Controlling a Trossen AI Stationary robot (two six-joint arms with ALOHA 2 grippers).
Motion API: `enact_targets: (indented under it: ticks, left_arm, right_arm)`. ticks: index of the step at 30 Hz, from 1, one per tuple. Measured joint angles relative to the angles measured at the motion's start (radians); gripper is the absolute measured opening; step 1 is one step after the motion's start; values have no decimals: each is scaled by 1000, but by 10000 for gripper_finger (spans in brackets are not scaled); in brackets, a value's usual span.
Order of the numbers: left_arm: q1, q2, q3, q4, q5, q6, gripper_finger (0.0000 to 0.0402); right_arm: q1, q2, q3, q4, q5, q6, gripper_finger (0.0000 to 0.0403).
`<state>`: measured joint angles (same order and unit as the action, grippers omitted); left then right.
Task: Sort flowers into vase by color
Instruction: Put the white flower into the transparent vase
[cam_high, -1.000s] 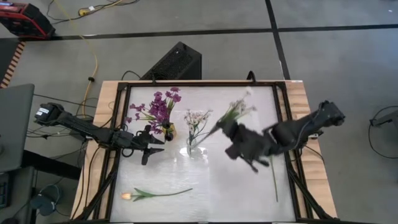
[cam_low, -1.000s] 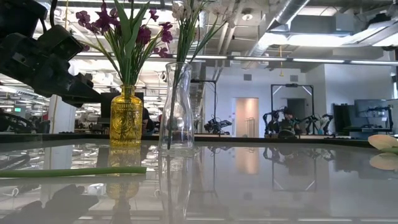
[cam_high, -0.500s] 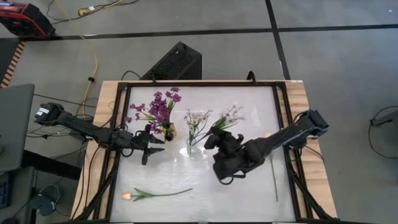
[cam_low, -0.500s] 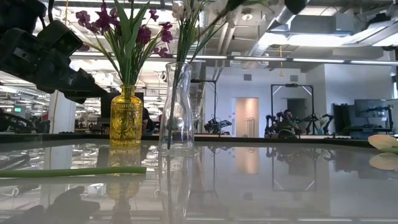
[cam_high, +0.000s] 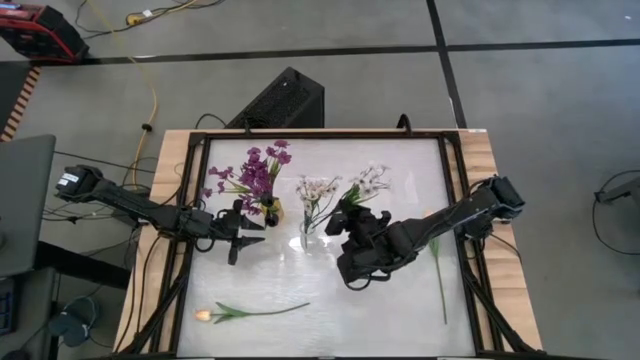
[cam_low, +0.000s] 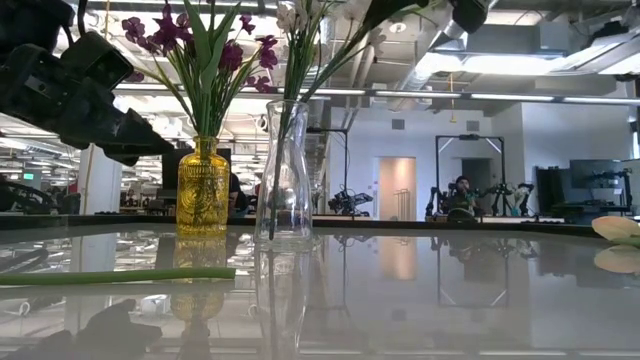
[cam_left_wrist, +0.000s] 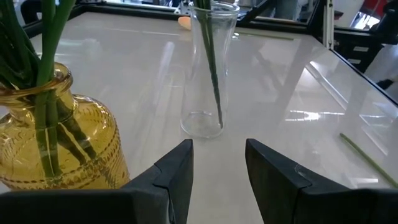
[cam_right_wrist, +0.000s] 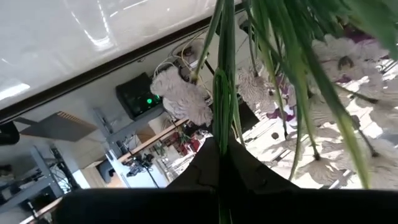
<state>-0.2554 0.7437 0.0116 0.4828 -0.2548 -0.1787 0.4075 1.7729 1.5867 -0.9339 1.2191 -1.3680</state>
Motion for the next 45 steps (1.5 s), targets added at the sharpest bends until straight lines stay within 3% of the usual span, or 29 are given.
enact_targets:
  ticks: [14,45]
  left_arm:
    - [0,0,0,1,4,6,134]
    - [0,0,0,0,11,9,134]
  right_arm:
    - [-22,0,0,184,-77,-201,35]
    - [-48,0,12,183,-69,-219,35]
